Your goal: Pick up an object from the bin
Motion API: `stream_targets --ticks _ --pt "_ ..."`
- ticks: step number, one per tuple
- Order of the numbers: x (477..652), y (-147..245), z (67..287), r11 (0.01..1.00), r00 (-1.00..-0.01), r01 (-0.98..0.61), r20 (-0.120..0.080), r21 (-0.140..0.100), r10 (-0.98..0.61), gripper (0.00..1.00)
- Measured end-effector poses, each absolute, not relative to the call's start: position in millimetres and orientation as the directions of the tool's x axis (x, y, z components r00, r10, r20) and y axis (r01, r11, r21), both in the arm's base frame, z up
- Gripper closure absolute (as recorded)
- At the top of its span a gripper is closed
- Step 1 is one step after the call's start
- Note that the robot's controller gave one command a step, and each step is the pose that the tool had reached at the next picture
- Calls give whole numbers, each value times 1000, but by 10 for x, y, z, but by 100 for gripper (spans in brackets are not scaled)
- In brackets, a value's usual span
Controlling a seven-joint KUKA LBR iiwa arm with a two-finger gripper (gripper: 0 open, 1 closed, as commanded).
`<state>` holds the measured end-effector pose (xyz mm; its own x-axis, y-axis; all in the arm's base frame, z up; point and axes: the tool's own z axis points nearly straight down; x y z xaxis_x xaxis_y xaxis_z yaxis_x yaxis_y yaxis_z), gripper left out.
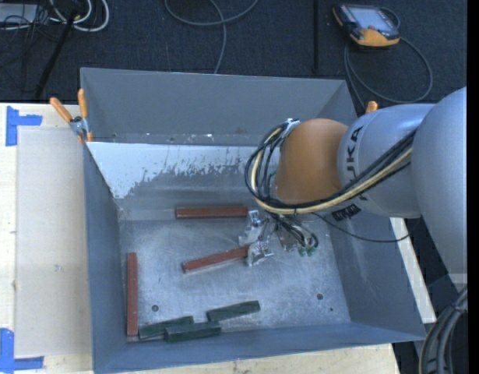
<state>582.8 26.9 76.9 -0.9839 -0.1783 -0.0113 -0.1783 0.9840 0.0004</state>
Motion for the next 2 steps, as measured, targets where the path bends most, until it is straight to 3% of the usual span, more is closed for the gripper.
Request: stream_targets --ticks 1,2 --pt "5828 270 770 984 -984 -179 -11 0 -179 100" --pt "5844 232 2693 977 -977 -213 -3 0 -213 100"
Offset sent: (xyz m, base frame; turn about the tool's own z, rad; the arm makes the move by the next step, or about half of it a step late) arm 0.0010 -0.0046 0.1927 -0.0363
